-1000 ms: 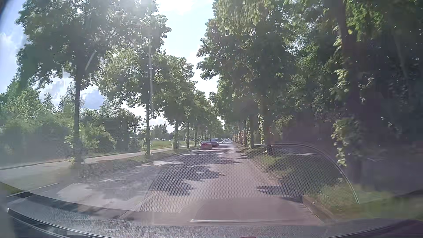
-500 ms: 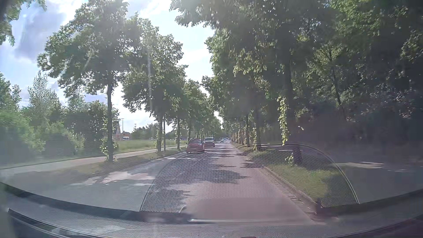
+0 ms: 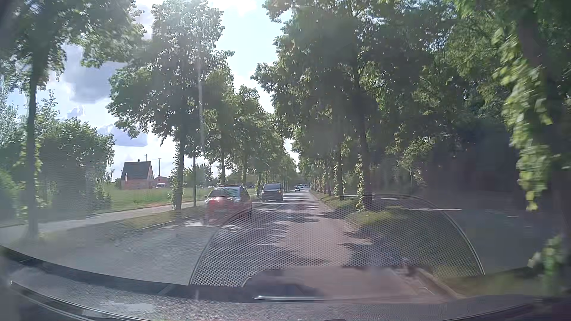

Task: Follow the waypoints while adhering to traffic rules and regulations

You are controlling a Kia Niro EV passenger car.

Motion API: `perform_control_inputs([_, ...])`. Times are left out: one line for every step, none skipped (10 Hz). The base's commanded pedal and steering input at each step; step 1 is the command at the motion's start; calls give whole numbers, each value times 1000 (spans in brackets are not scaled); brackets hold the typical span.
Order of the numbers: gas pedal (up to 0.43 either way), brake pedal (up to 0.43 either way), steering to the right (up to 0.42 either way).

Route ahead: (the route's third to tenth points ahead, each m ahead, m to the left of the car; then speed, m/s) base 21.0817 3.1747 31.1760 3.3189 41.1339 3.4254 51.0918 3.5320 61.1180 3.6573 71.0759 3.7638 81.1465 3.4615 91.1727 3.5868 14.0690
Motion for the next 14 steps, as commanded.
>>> perform_control_inputs([0, 12, 0])
perform_control_inputs([0, 18, 0])
perform_control_inputs([0, 18, -1])
perform_control_inputs([0, 12, -1])
perform_control_inputs([0, 12, -1])
perform_control_inputs([0, 18, -1])
perform_control_inputs([0, 12, -1])
perform_control_inputs([0, 12, -1])
perform_control_inputs([0, 12, -1])
perform_control_inputs([0, 18, -1])
perform_control_inputs([0, 12, 0])
perform_control_inputs([0, 12, -1])
perform_control_inputs([0, 12, 0])
perform_control_inputs([0, 12, 1])
